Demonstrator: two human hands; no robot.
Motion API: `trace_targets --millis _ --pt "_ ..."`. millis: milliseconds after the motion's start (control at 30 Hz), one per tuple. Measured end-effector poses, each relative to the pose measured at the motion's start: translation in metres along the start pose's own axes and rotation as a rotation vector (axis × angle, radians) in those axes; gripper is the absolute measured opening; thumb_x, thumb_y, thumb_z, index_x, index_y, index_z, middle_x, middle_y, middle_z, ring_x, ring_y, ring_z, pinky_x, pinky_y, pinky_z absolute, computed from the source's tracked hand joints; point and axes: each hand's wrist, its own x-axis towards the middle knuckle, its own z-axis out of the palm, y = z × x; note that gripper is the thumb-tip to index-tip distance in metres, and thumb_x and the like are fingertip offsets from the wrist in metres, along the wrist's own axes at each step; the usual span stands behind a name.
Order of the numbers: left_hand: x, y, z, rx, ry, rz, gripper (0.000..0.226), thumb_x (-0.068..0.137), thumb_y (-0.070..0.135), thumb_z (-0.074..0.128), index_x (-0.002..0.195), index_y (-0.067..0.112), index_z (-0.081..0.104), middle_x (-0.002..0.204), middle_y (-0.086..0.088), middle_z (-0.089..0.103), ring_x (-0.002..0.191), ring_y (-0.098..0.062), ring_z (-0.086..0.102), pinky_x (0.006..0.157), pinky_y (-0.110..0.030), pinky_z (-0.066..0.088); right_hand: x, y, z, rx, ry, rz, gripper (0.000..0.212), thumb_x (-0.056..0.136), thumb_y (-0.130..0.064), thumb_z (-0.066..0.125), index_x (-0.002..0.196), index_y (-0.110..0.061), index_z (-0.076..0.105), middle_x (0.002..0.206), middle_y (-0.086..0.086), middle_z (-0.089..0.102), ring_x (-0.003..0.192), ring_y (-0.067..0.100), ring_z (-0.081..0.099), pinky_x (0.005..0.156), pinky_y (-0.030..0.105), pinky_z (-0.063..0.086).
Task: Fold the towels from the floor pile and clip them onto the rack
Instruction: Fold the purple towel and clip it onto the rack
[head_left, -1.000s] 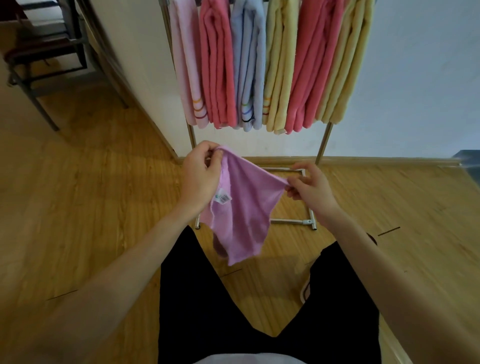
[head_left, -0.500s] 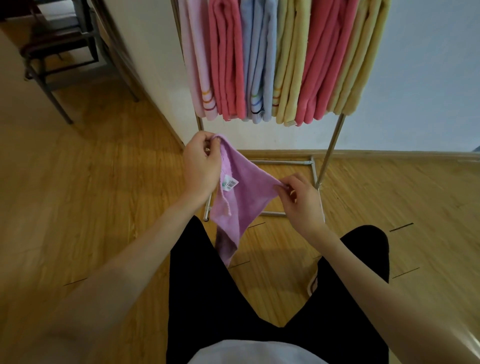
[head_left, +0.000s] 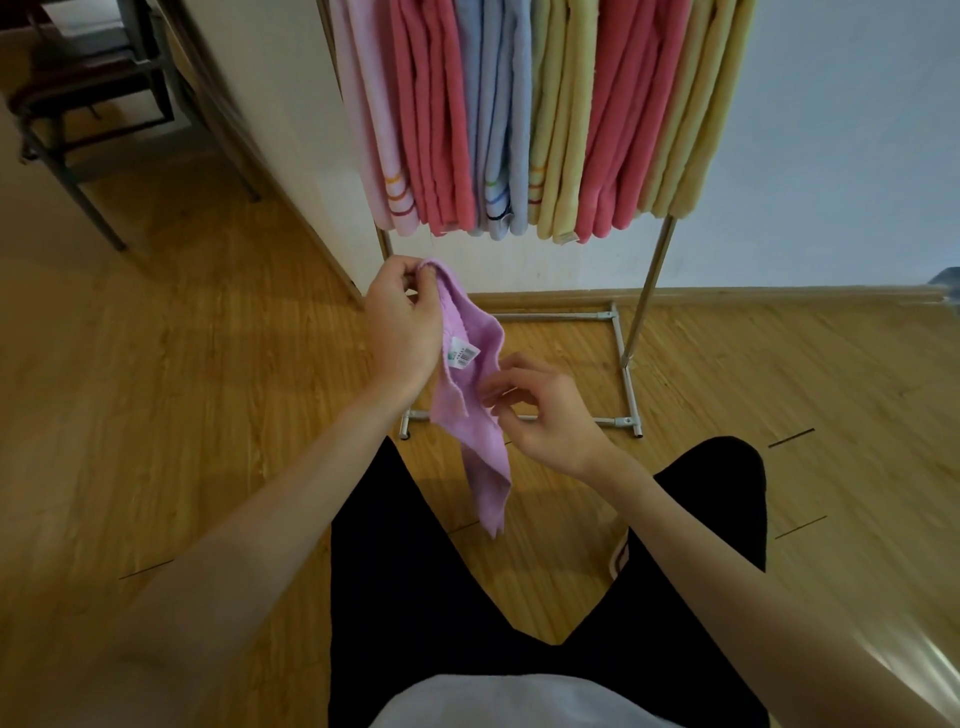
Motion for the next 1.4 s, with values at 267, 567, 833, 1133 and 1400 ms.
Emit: trace_targets --millis 267,567,833,1133,1400 --pt "0.003 0.008 0.016 -0.039 0.008 0.002 0.015 0.098 0.013 0.049 0.094 0.005 0.061 0.079 0.008 0.056 0.073 -0.002 0.055 0.063 -0.01 0.043 0.006 -0.01 0.002 0.035 0.049 -0.012 0.019 0.076 -0.015 0.078 0.085 -0.001 0.07 0.088 0.006 0.064 0.071 0.011 0.062 0.067 0.025 0.055" --pt "0.01 0.006 0.014 -0.051 0.01 -0.072 0.014 0.098 0.013 0.049 0.093 0.007 0.061 0.081 0.004 0.058 0.074 -0.008 0.058 0.063 -0.013 0.045 0.011 -0.002 -0.014 -0.053 0.125 0.061 0.004 0.079 -0.004 0.069 0.081 -0.002 0.067 0.083 0.004 0.065 0.069 0.013 0.061 0.063 0.029 0.055" --pt "0.017 -0.009 -0.014 0.105 -0.12 -0.16 0.012 0.096 0.015 0.052 0.092 0.007 0.061 0.073 -0.012 0.063 0.047 -0.011 0.058 0.04 -0.017 0.046 0.033 -0.004 -0.069 -0.175 0.167 0.089 0.007 0.077 -0.002 0.067 0.08 -0.005 0.061 0.074 0.005 0.061 0.065 0.017 0.056 0.061 0.028 0.05" --pt "0.028 -0.022 -0.022 0.517 -0.346 0.046 0.014 0.082 0.025 0.066 0.083 0.012 0.061 0.078 0.0 0.063 0.071 -0.012 0.058 0.055 -0.025 0.046 0.052 -0.01 -0.102 -0.356 -0.08 0.092 0.008 0.074 0.0 0.065 0.077 -0.004 0.059 0.071 0.005 0.06 0.065 0.02 0.055 0.062 0.034 0.049" --pt "0.046 0.032 -0.013 0.412 -0.299 0.314 0.011 0.083 0.02 0.058 0.087 0.019 0.069 0.079 0.008 0.065 0.073 -0.008 0.059 0.059 -0.02 0.045 0.057 -0.018 -0.144 -0.324 0.156 0.119 0.018 0.076 0.005 0.064 0.078 -0.011 0.058 0.068 -0.004 0.057 0.06 0.005 0.052 0.061 0.021 0.047"
